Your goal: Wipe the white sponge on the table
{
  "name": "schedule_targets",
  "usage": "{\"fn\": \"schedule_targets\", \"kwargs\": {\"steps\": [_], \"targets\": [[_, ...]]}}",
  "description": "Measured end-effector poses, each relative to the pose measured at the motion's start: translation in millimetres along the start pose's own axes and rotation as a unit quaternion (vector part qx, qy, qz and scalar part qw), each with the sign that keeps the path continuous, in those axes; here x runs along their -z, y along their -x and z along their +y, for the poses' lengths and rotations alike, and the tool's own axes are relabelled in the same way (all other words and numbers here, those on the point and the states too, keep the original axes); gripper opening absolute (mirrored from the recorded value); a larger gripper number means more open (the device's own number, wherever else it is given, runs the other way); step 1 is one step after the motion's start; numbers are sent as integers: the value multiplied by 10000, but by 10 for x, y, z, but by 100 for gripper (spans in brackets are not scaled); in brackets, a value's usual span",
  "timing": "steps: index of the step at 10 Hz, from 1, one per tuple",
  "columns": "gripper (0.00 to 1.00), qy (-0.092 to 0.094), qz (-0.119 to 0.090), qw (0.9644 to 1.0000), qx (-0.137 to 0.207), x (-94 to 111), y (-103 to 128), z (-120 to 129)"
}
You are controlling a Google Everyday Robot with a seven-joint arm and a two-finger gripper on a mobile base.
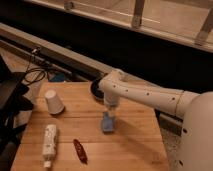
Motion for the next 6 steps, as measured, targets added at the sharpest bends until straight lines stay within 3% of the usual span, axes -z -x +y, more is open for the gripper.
{"fn": "schedule_targets", "kwargs": {"steps": [1, 3, 4, 6], "targets": [[2, 32, 113, 9997, -197, 13, -99, -35], [2, -67, 141, 9985, -530, 34, -213, -222], [2, -165, 90, 9980, -605, 44, -225, -282], [2, -587, -156, 9948, -812, 79, -256, -530]]}}
